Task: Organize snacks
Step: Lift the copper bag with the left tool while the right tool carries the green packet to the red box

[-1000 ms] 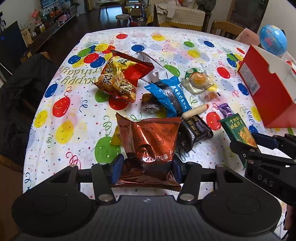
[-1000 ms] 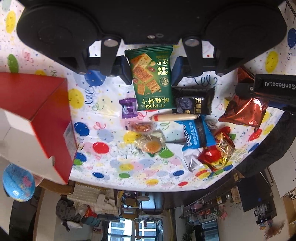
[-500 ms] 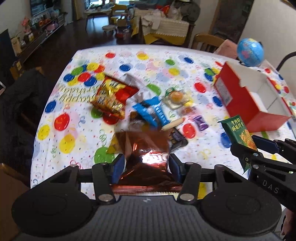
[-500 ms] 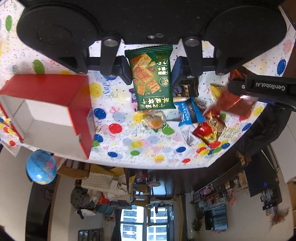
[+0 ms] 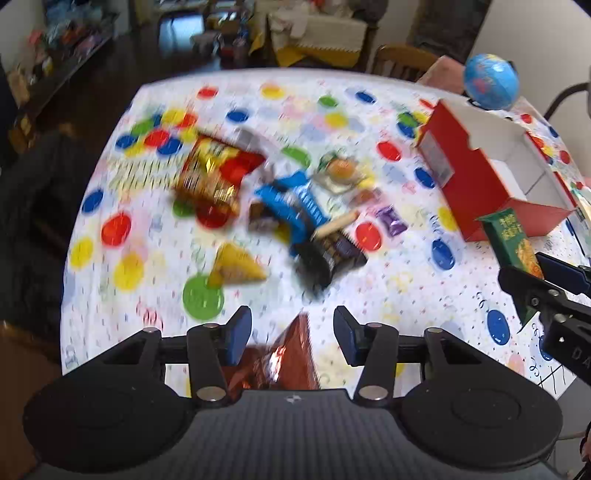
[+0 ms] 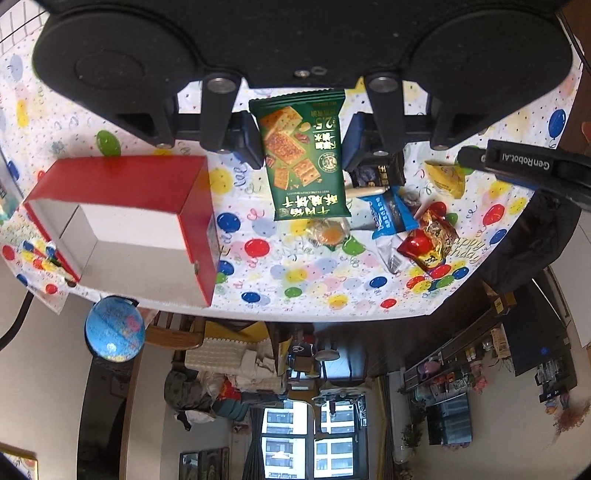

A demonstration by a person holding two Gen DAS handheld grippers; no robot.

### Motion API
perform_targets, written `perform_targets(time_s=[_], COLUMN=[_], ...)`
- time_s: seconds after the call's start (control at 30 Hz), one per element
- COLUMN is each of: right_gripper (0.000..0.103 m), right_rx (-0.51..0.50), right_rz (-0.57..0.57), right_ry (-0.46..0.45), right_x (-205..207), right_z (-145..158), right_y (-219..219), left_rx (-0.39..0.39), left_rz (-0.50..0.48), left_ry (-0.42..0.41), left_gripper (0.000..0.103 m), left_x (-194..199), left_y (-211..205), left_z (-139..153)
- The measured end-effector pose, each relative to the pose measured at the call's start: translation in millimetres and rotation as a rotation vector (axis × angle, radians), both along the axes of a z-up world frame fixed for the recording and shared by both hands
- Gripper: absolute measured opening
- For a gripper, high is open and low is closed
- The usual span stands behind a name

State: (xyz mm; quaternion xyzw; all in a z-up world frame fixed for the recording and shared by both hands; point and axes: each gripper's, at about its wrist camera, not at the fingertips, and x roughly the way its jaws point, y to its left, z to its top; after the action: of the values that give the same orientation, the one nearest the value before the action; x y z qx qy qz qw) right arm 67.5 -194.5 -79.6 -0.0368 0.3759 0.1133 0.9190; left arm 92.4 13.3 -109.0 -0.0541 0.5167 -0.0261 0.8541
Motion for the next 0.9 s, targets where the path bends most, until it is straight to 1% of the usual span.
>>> perform_targets(time_s=[0.07, 0.13, 0.2, 0.3, 0.43, 0.53, 0.6, 0.7, 0.77, 0.83, 0.87, 0.9], right_gripper=[0.044, 0.044, 0.044, 0.044, 0.044, 0.044, 0.044, 0.044, 0.044, 0.044, 0.044, 0.044], right_rx=[0.003, 0.01, 0.014, 0.025, 0.023, 0.02, 0.02, 0.021, 0.021, 0.021, 0.021, 0.02], right_rz=[0.014, 0.03, 0.046, 0.063, 0.079, 0.084, 0.084, 0.081, 0.074, 0.067, 0.063, 0.058], right_ry=[0.005, 0.008, 0.009, 0.016, 0.032, 0.041, 0.048, 0.058, 0.063, 0.063, 0.062, 0.062], right_x=[1.6, 3.3, 5.0, 7.5, 11.1, 11.9, 11.8, 10.9, 10.8, 10.4, 10.0, 9.8], right_z=[-3.7, -5.8, -6.4, -8.5, -14.2, -18.3, -20.8, -24.0, -25.4, -26.1, -26.1, -26.3], right_y=[1.0, 2.1, 2.0, 0.2, 0.5, -1.3, -2.6, -5.4, -7.8, -10.8, -12.3, -14.2], left_rx=[-0.012, -0.023, -0.033, -0.038, -0.034, -0.002, -0.026, -0.026, -0.042, -0.053, -0.054, -0.059], left_rz=[0.026, 0.068, 0.094, 0.128, 0.139, 0.133, 0.136, 0.127, 0.134, 0.144, 0.146, 0.145], left_ry=[0.029, 0.057, 0.067, 0.096, 0.15, 0.179, 0.198, 0.227, 0.252, 0.245, 0.237, 0.23], left_gripper=[0.051, 0.057, 0.072, 0.08, 0.08, 0.08, 0.084, 0.084, 0.084, 0.084, 0.082, 0.073], left_x=[-3.0, -4.0, -3.7, -3.2, 0.7, 3.9, 5.8, 8.6, 9.3, 7.8, 7.6, 7.1], left_y=[5.7, 12.4, 17.6, 22.6, 20.6, 14.5, 14.7, 11.6, 11.5, 12.6, 12.8, 12.8], left_z=[-7.6, -14.6, -19.6, -28.7, -48.7, -63.9, -72.3, -81.6, -88.9, -90.8, -89.9, -88.7])
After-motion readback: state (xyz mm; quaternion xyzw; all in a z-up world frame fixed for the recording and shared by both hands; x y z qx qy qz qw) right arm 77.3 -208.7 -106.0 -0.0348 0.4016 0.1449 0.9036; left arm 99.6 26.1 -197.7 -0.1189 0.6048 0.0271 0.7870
